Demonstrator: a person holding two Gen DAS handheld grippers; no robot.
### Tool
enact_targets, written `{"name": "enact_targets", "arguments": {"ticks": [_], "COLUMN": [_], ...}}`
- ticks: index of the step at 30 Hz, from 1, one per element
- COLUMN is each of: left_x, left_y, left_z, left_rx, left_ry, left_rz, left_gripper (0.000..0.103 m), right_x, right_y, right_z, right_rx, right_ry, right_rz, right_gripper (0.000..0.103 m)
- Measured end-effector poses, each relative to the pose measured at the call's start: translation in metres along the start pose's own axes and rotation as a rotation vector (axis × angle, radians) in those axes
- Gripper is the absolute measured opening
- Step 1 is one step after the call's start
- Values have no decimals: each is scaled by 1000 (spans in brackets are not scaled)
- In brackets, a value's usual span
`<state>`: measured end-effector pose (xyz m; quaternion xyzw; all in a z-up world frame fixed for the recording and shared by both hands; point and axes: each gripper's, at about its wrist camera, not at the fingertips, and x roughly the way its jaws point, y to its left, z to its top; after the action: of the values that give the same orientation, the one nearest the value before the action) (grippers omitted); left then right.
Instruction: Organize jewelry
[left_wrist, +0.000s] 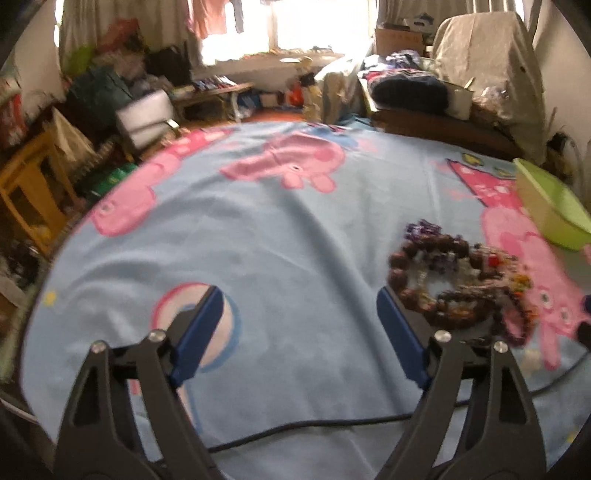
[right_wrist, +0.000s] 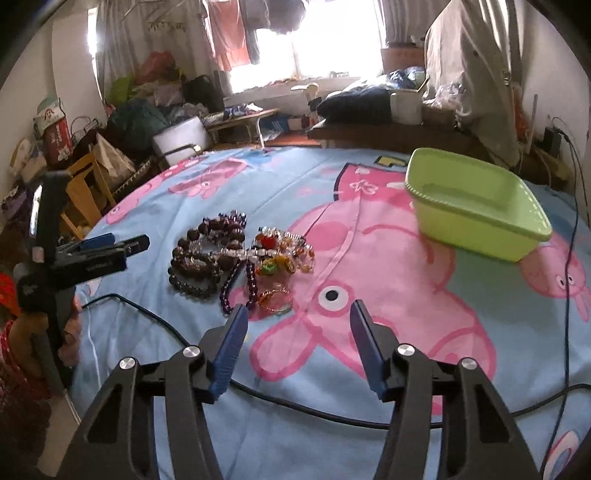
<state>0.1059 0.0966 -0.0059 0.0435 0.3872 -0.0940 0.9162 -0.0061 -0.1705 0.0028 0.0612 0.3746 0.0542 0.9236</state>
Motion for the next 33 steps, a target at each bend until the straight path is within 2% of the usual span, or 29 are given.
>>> {"name": "enact_targets", "arguments": {"ticks": [8, 12, 17, 23, 29, 33], "left_x": [-6, -9, -4, 0, 5, -1], "left_y": [-29, -34, -41, -38, -37, -33], "left_z": [-4, -5, -8, -7, -6, -6], "left_rx": [96, 109, 139, 119, 94, 67], "left_ry": [5, 10, 24, 32, 54, 50], "left_rz": [-111, -162, -125, -111, -132, -167], "left_gripper": [80, 70, 70, 70, 70, 70], "right_x": [11, 17, 23, 29, 47, 49], "right_y": [13, 19, 23, 24, 21, 27], "right_z": [13, 19, 19, 23, 34, 35], "right_rx": [-69, -108, -101, -106, -104, -107], "right_ry": [12, 20, 38, 48, 97, 98], "right_rz": [15, 18, 39, 29, 33, 53], "right_gripper": [25, 21, 20, 20, 20, 20]}}
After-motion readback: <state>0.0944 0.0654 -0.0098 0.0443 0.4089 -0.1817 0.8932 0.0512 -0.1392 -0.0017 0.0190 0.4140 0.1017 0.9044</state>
